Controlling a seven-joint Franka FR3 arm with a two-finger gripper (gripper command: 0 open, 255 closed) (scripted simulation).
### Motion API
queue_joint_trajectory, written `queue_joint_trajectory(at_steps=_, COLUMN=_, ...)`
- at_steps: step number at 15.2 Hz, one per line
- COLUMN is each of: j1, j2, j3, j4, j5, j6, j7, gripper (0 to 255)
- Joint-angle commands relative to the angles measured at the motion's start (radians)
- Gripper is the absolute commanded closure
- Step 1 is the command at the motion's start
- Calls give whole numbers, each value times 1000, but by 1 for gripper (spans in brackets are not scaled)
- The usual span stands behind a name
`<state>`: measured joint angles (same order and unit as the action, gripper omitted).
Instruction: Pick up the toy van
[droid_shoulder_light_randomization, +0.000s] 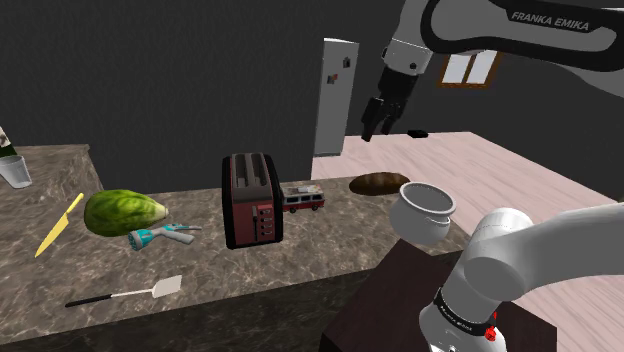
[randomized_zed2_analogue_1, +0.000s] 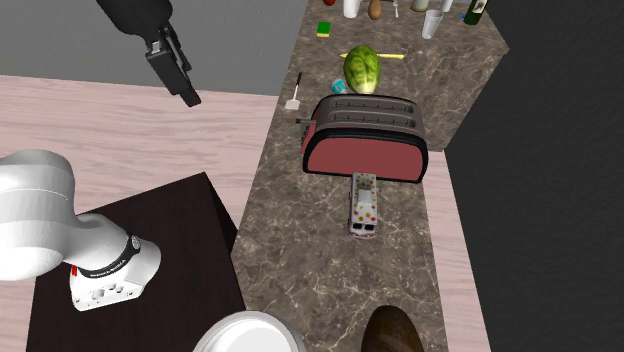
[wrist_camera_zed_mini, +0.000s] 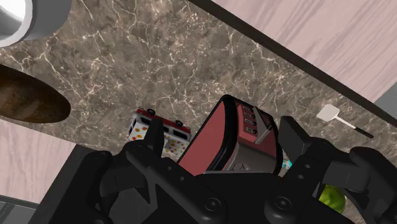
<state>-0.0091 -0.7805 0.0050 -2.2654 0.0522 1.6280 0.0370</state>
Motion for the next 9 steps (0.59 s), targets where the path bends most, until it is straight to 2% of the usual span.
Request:
queue_joint_trajectory(at_steps=1, j1=0, j2=0, j3=0, j4=0, j5=0, j6=0, j7=0, gripper=0)
queue_joint_trajectory(at_steps=9, j1=-42, j2=144, j3=14, j4=-127, j5=-40, j6=269, j7=45, gripper=0)
